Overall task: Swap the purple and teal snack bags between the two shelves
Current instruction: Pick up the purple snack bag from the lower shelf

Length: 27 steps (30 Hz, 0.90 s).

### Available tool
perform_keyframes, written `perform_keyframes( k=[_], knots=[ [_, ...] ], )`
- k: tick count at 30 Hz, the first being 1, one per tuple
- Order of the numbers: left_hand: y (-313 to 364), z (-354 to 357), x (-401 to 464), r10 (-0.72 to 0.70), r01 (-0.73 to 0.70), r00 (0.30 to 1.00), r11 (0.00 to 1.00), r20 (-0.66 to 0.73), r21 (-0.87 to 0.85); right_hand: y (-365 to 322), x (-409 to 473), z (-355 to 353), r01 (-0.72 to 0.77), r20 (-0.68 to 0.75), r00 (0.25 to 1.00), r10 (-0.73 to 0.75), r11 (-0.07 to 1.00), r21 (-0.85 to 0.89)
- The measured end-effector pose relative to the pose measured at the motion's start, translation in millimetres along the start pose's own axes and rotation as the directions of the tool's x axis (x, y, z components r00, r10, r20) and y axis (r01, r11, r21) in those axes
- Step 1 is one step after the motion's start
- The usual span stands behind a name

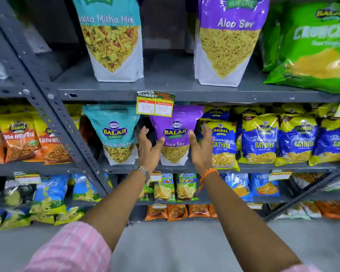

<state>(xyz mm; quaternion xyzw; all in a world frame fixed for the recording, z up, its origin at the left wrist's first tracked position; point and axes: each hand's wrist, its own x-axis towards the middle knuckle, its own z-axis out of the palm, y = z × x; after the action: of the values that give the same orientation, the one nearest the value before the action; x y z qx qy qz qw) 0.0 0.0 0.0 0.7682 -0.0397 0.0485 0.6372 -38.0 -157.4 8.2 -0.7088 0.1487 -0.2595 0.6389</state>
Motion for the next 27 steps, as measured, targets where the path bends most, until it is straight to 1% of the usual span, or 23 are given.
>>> perform_keyframes(
  k=[2, 4, 6, 7, 9, 10, 12, 14, 16, 21, 24, 27],
  knots=[
    [4.4, 8.5, 12.9, -0.085, 0.091, 0.994, 0.992, 0.065, -0.083, 5.0, 16.2, 1.1, -0.086, 0.071, 0.994, 0.083, 0.996, 0.033],
    [5.7, 12.9, 28.0, -0.115, 0.13, 0.987, 0.983, 0.114, -0.131, 12.0, 33.4, 2.8, -0.141, 0.139, 0.981, 0.134, 0.989, 0.045],
    [-5.5, 16.1, 41.0, -0.152, 0.165, 0.984, 0.974, 0.093, -0.155, 19.2, 45.8, 4.4, -0.159, 0.208, 0.968, 0.142, 0.985, 0.071],
    [-12.2, 17.0, 48.2, -0.166, 0.176, 0.983, 0.973, 0.081, -0.152, 25.8, 53.6, 4.3, -0.15, 0.246, 0.962, 0.122, 0.984, 0.098],
    [-22.9, 19.1, 56.4, -0.186, 0.198, 0.978, 0.97, 0.097, -0.138, 32.9, 62.0, 3.8, -0.14, 0.304, 0.948, 0.096, 0.982, 0.125],
    [-21.9, 19.4, 56.9, -0.186, 0.199, 0.977, 0.971, 0.102, -0.131, 34.2, 64.5, 3.6, -0.141, 0.312, 0.945, 0.097, 0.983, 0.12],
    [-21.5, 23.1, 56.7, -0.124, 0.138, 0.985, 0.983, 0.116, -0.121, 36.8, 65.4, 3.3, -0.136, 0.303, 0.947, 0.104, 0.987, 0.085],
    [-26.9, 25.1, 55.3, -0.084, 0.094, 0.992, 0.991, 0.096, -0.1, 42.1, 65.1, 3.2, -0.126, 0.284, 0.953, 0.107, 0.991, 0.05],
    [-31.1, 22.6, 49.8, -0.064, 0.074, 0.995, 0.989, 0.079, -0.128, 41.9, 60.5, 1.9, -0.119, 0.27, 0.957, 0.103, 0.992, 0.042],
    [-23.0, 19.0, 14.4, -0.077, 0.078, 0.997, 0.986, 0.012, -0.148, 33.6, 36.2, -6.8, -0.13, 0.236, 0.965, 0.113, 0.99, 0.057],
    [-21.5, 13.9, -15.7, -0.059, 0.052, 0.998, 0.984, -0.035, -0.169, 25.5, 10.5, -17.1, -0.141, 0.231, 0.965, 0.124, 0.989, 0.056],
    [-21.7, 7.3, -49.3, -0.03, 0.018, 0.996, 0.989, -0.079, -0.15, 19.1, -18.5, -27.5, -0.161, 0.237, 0.961, 0.144, 0.986, 0.052]
  ],
)
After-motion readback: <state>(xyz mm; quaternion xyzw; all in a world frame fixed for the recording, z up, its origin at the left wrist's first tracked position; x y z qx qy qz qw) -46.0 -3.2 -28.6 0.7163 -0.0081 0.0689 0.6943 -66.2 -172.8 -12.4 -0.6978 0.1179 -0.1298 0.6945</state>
